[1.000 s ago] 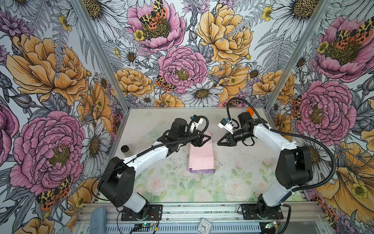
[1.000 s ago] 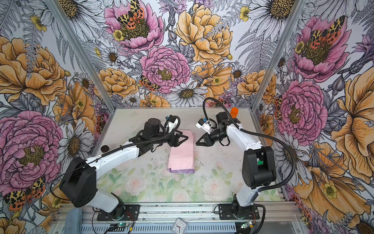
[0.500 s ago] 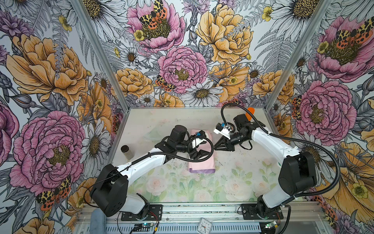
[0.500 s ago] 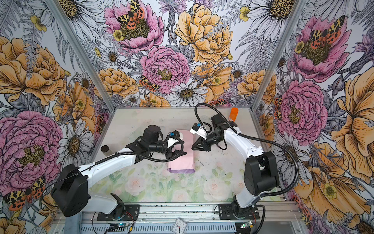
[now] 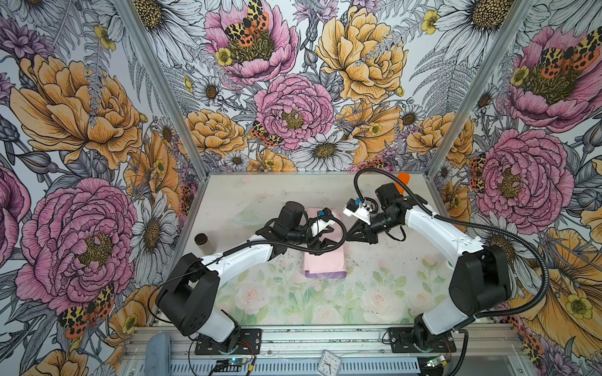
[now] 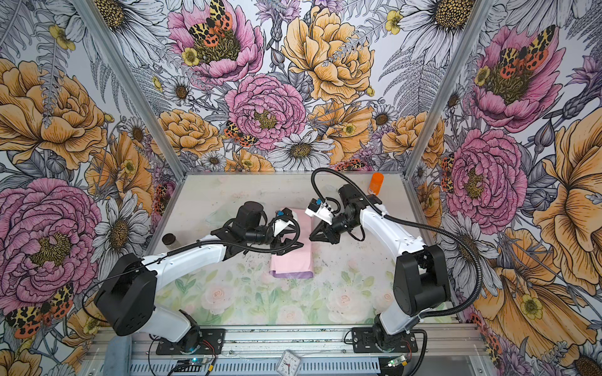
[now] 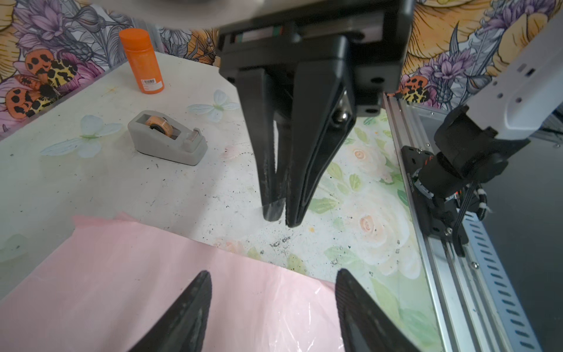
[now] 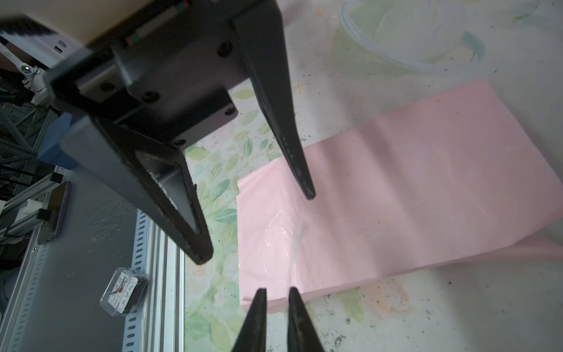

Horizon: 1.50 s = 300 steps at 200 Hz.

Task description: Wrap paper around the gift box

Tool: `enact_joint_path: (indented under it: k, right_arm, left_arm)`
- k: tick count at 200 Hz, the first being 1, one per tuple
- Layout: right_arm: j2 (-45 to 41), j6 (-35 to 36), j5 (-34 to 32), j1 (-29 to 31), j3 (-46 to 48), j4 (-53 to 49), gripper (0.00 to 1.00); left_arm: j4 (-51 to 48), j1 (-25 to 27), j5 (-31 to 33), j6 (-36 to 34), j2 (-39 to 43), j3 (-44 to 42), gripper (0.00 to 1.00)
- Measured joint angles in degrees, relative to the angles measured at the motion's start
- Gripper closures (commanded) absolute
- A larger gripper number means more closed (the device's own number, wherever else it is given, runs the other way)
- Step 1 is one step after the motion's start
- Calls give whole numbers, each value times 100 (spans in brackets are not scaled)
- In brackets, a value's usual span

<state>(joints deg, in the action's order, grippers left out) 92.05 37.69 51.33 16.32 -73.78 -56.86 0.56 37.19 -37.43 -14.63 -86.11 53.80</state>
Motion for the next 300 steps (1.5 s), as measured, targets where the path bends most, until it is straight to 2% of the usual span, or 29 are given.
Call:
enact_joint_path:
  k: [28,59,84,106,116,182,234,300]
  right_arm:
    - [518,-256,-225,0,-306,-39,100]
    - [1178,-426,-345,0,-743,-245,100]
    - [1628,-470,-417,2,-1130,-551,100]
    - [1926,-468,-461,2,-1408,-887,100]
    - [2037,-463,-463,4,-1513,-1043,100]
    - [2636,-308,-511,79,-2090,-1952,100]
    - [2815,-249,-573,98,-2409,-2275,100]
    - [3093,-247,-632,98,-2767,-2461,100]
  left_arm:
    - [223,-127,190,575,-68,31,41]
    - [280,-190,651,1215,-173,35,43]
    - [297,-225,756,1593,-308,44,46]
    - [315,-229,763,1799,-516,96,60]
    - [321,-229,767,1921,-621,133,62]
    - [398,-188,739,2052,-844,293,84]
    - [387,-15,680,1958,-1121,549,91]
    - [223,63,645,1860,-1432,839,93]
